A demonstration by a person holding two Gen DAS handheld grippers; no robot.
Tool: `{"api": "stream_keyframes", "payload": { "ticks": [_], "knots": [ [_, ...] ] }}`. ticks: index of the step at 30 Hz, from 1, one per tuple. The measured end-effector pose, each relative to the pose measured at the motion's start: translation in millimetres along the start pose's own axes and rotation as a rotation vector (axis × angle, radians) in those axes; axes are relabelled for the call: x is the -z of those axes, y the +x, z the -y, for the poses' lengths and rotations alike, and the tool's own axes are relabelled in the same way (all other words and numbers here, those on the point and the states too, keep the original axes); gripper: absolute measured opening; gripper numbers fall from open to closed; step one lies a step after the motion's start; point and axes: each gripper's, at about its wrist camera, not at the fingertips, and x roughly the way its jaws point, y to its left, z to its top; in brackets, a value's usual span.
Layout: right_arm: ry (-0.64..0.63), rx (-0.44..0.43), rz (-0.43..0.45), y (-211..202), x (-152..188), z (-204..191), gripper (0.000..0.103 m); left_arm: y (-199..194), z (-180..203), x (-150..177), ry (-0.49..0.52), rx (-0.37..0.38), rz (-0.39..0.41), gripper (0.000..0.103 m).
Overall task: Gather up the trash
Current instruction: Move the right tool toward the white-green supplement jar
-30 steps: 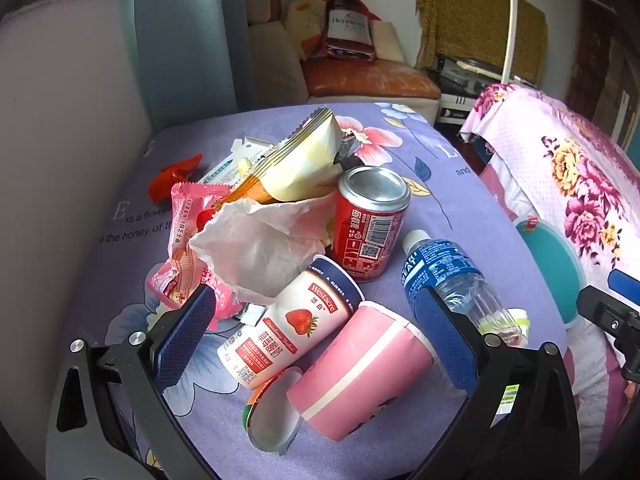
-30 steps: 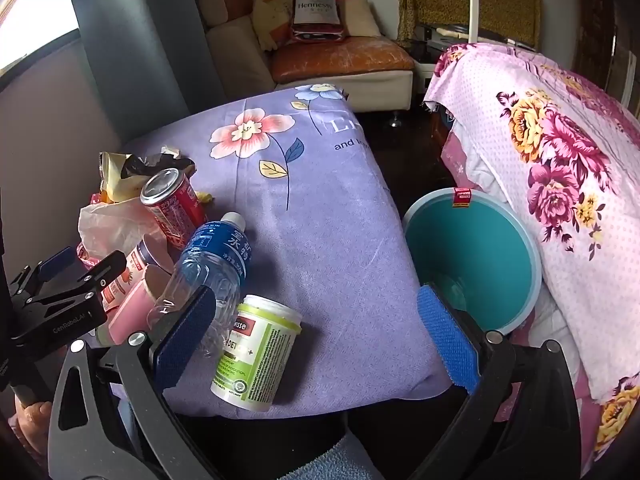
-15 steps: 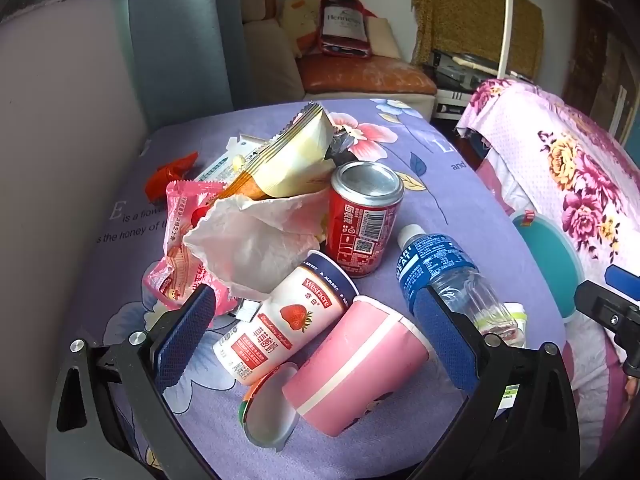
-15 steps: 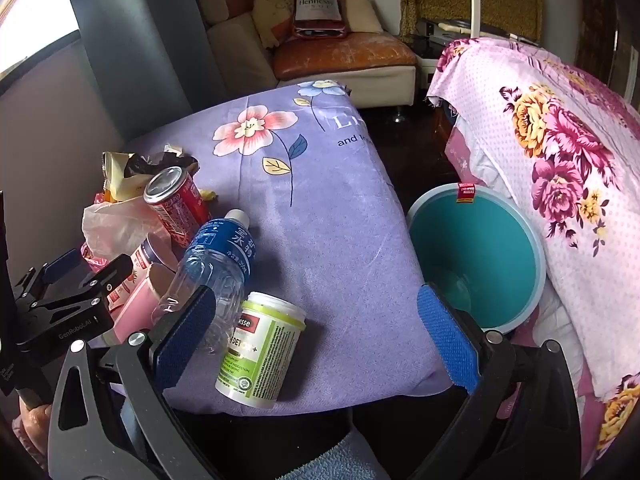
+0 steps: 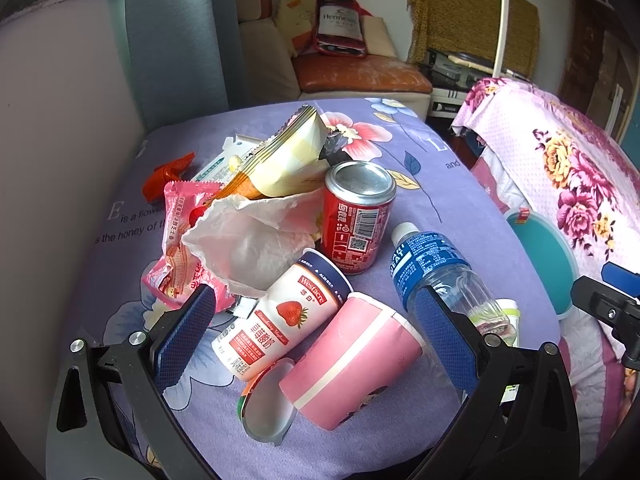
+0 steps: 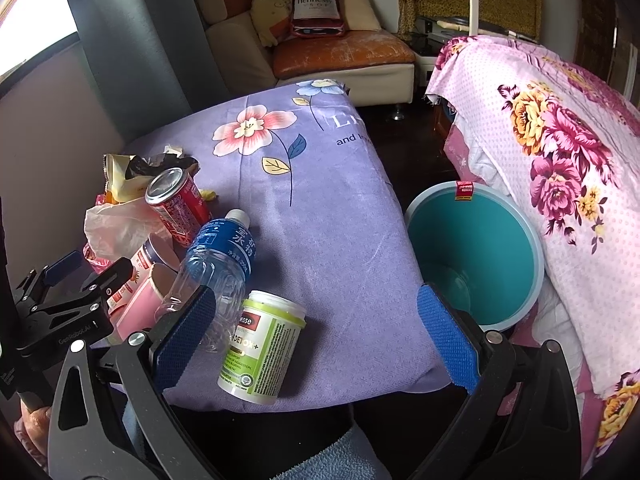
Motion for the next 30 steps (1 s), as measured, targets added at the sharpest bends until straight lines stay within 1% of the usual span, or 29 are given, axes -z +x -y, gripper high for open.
{"api": "stream_keyframes", "payload": {
  "ticks": [13, 21, 27, 30],
  "knots": [
    [-0.001, -0.011, -0.024, 2.4, 0.6, -1.8, 0.097, 0.2, -1.3, 2.8, 0.018, 0.028, -0.023, 0.1],
    [0.016, -0.038, -0.066, 9.6, 2.0, -1.7, 0.097, 5.5, -0.9, 4.7, 0.036, 0.044, -0.043, 0.1],
    [0.041, -0.08, -0.104, 14.8, 4.6, 0.5, 0.097, 12.6, -6.4, 6.8, 0.054, 0.067, -0.082, 0.1],
    [0.044, -0.08, -0.128, 22.5, 7.3, 0.2, 0.096, 16.7, -11.5, 10.2, 0.065, 0.065, -0.104, 0.1]
  ]
}}
